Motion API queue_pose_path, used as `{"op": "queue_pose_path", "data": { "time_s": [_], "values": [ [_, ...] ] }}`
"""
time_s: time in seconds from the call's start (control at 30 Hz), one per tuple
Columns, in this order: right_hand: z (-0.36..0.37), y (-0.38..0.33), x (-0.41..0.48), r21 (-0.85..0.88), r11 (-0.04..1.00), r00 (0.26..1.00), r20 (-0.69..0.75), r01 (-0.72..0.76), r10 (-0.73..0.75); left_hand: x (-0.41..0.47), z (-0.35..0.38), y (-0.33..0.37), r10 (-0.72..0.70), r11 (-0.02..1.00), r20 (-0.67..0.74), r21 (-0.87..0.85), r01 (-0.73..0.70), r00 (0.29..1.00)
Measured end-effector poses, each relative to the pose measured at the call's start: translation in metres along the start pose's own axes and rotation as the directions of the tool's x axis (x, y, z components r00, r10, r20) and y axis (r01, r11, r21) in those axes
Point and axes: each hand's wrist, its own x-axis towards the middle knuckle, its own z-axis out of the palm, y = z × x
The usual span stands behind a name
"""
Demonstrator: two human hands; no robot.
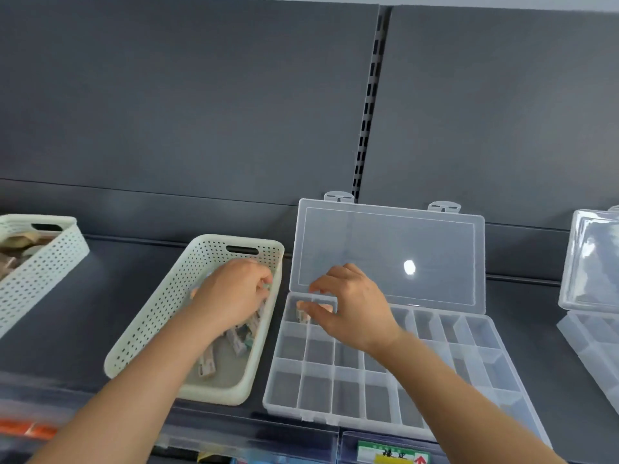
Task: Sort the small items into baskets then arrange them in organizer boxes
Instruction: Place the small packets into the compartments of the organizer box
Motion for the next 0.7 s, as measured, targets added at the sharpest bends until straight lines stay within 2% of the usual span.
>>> {"op": "queue_pose_path", "data": {
  "time_s": [0.13, 0.27, 0.4, 0.5, 0.7],
  "values": [
    [0.023, -0.041, 0.025, -0.009, 0.987, 0.972, 0.177, 0.158, -0.154, -0.025, -0.002, -0.049, -0.187, 0.962, 0.226, 0.24, 0.131, 0.956],
    [0.046, -0.073, 0.046, -0.237, 0.927, 0.879, 0.448, 0.29, -0.161, -0.044, 0.009, -0.063, -0.2, 0.976, 0.305, 0.151, 0.16, 0.931],
    [0.068, -0.092, 0.059, -0.433, 0.84, 0.804, 0.595, 0.328, -0.007, -0.05, 0.023, -0.066, -0.165, 0.985, 0.219, 0.085, 0.149, 0.962],
    [0.083, -0.099, 0.066, -0.475, 0.825, 0.779, 0.623, 0.306, 0.07, -0.05, 0.027, -0.075, -0.182, 0.983, 0.174, 0.046, 0.176, 0.968],
    [0.091, -0.1, 0.069, -0.407, 0.902, 0.827, 0.55, 0.145, 0.116, -0.049, 0.017, -0.087, -0.245, 0.967, -0.028, -0.081, 0.242, 0.969]
  ]
}}
